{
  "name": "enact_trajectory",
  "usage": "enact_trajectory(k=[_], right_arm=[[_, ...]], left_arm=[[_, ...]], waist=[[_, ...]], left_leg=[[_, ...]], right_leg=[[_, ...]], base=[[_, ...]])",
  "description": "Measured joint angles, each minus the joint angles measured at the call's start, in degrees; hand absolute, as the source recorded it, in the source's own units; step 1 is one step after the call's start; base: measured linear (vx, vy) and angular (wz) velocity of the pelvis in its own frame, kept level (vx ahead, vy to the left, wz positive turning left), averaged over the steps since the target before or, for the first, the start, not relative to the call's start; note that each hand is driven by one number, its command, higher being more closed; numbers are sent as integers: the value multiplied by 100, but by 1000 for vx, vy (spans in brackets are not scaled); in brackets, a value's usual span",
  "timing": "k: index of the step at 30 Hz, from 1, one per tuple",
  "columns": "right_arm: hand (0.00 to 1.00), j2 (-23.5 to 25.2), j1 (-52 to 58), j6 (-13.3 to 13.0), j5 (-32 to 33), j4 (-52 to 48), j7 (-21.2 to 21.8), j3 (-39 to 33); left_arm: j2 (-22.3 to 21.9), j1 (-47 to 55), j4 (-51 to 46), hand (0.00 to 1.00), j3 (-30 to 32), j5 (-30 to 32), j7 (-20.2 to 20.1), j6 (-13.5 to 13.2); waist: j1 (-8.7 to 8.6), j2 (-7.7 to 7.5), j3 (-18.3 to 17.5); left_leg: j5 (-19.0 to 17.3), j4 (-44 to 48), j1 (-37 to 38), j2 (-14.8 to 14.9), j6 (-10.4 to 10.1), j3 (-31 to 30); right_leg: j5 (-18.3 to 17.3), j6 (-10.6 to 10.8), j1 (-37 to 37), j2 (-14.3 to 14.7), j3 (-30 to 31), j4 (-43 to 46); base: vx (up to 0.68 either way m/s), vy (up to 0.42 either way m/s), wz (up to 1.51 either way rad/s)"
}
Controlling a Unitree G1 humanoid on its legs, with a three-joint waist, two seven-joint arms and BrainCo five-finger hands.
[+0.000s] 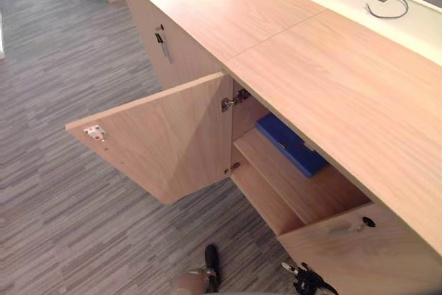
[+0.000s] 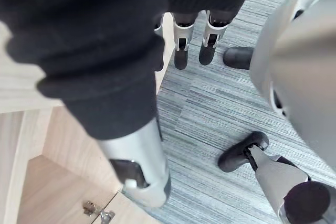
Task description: Walk over to the cabinet, pick up the folder, carry it to the office cabinet, place the folder inside the office cabinet, then close the office cabinet door
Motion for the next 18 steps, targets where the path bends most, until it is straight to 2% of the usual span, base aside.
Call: enact_trajectory(k=[1,3,5,7,9,11,12,14,15,16,18], right_arm=[[0,5,24,2,0,-11,-30,6],[0,63,199,-3,149,-281,-32,93],[0,97,331,-3,279,-495,-25,127],[0,97,333,-4,319,-511,-29,132],[0,161,344,-7,355,-493,-31,132],[0,262,468,-72,376,-568,-27,126],[0,264,506,-62,376,-563,-26,126],[0,318,655,-64,393,-559,-13,123],[0,359,700,-75,556,-559,-11,119],[0,363,745,-72,556,-550,3,119],[0,363,821,-71,547,-494,24,64]], left_arm=[[45,-121,-11,0,-53,103,1,-6],[172,-341,-99,0,-397,311,62,-30],[314,-563,-517,0,-824,515,142,-123],[509,-795,-873,0,-1051,585,198,-229],[751,-986,-1183,0,-1127,586,298,-340],[1050,-1121,-1623,0,-1223,583,397,-427],[1102,-1153,-1708,0,-1232,583,403,-443],[1268,-1331,-1899,0,-1221,575,429,-469],[1413,-1402,-1940,0,-1205,535,433,-478],[1544,-1482,-1921,0,-1178,545,433,-478],[1616,-1614,-1916,0,-1072,485,438,-477]], waist=[[-9,1,-2],[-4,-4,3],[2,-10,-10],[-16,-7,-13],[-64,-4,-14],[-208,-1,-42],[-248,4,-81],[-276,-4,-131],[-281,-32,-149],[-307,-53,-155],[-289,-130,-199]], left_leg=[[147,-367,200,-68,1,64],[312,-793,484,-222,57,100],[294,-871,567,-368,72,144],[249,-877,571,-458,119,180],[212,-856,604,-481,174,185],[201,-858,716,-443,189,105],[199,-874,717,-420,191,75],[204,-878,745,-295,185,40],[227,-877,762,-210,179,25],[255,-878,785,-173,176,-25],[281,-880,791,-176,147,-31]], right_leg=[[87,-126,-37,-55,8,35],[89,-135,-61,-229,10,256],[-10,-280,-242,-503,15,659],[-60,-318,-301,-637,18,797],[-59,-316,-300,-585,250,790],[-110,-238,-261,-307,925,792],[-121,-223,-266,-206,1073,779],[-185,-195,-262,198,1460,616],[-214,-189,-241,520,1710,369],[-214,-263,-133,741,1744,30],[-238,-333,-53,888,1750,-297]], base=[[102,149,-35],[101,193,-13],[14,195,-7],[-27,126,-7],[-34,73,-8],[-49,7,11],[-62,-45,17],[-55,-72,4],[-71,-141,0],[-73,-155,5],[-62,-156,5]])
